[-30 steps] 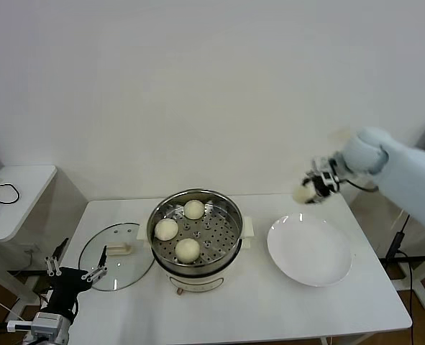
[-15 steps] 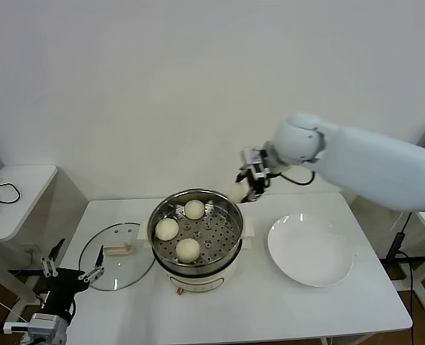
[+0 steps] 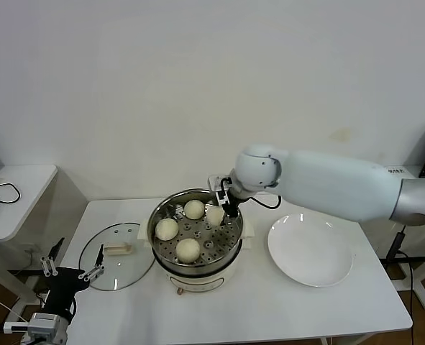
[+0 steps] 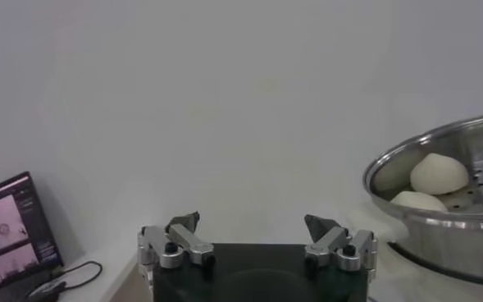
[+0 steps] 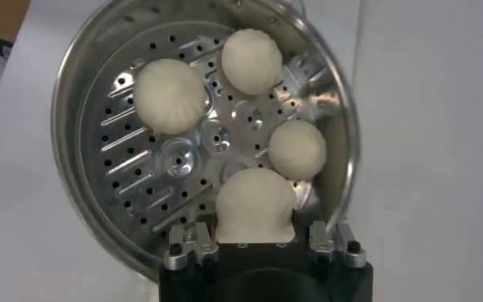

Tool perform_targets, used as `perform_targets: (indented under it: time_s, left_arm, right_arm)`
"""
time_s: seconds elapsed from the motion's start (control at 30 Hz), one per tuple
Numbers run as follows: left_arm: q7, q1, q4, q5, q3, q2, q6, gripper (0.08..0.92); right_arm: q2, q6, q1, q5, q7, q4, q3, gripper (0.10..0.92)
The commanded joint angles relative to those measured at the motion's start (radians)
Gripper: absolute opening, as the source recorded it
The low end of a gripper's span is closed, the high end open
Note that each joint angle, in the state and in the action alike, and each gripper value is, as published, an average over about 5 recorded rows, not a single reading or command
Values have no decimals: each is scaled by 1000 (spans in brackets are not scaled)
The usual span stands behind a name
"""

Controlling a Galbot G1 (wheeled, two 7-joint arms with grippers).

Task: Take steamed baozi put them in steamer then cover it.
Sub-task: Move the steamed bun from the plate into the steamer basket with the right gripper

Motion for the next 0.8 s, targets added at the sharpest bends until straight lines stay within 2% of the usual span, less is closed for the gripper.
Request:
perform_targets:
  time_s: [0.03,0.43,0.7,0.8]
  left_arm:
    - [0,-4,4,-1,1,2,0,823]
    - [-1,0,4,-3,-2,1,-1,823]
    - [-2,3,-1,-5,-7,-1,-1,823]
    - [-2,-1,-2,-5,-4,-2,-1,823]
  right_arm:
    - [54,-34,-60,-16,31,-49,-21,585]
    - [57,-55,-65,-8,41,-49,-17,602]
    - [-17,-60,-26,37,39,19,41,788]
    - [-72,-59,-13,62,61,62,94,817]
